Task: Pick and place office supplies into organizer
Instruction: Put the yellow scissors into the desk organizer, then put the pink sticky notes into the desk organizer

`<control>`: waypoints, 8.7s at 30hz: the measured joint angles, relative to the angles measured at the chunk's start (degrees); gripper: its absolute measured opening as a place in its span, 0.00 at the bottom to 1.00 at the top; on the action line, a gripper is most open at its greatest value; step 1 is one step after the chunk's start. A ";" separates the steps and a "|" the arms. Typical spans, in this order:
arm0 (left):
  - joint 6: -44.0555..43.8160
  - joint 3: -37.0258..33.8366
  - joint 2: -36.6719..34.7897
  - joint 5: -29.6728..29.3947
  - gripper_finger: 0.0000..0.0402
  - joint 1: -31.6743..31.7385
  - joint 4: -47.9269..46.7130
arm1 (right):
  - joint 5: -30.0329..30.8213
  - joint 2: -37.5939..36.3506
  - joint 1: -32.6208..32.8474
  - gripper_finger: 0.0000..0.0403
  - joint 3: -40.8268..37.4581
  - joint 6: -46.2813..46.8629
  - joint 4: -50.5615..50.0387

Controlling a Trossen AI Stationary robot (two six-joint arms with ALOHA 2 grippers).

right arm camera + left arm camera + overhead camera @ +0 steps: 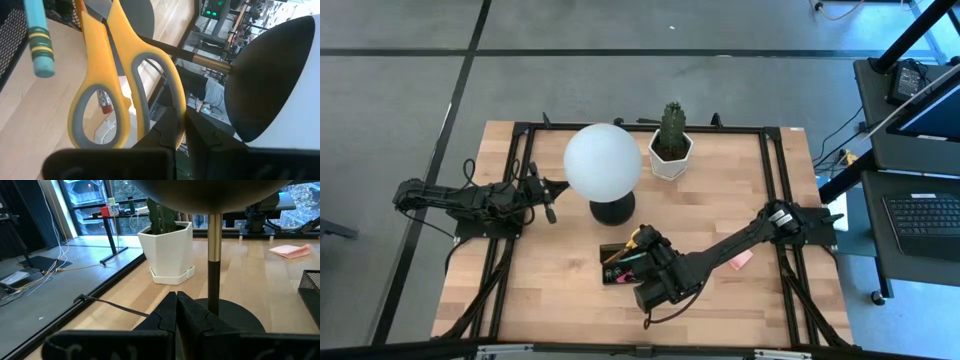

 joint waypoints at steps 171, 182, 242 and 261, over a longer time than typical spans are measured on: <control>-4.13 -0.01 0.33 3.54 0.01 0.00 -0.02 | -55.39 -27.87 13.66 0.33 -58.84 95.80 4.49; -4.13 -0.01 0.31 3.54 0.01 -0.01 -0.01 | -55.36 -27.89 13.66 0.26 -58.84 95.95 2.77; -4.58 28.44 54.96 29.46 0.01 -11.74 27.82 | -54.24 -28.82 13.75 0.04 -64.21 92.32 16.32; -0.19 41.44 70.73 21.26 0.01 -22.88 23.70 | -52.74 -28.24 13.77 0.04 -61.35 56.20 19.91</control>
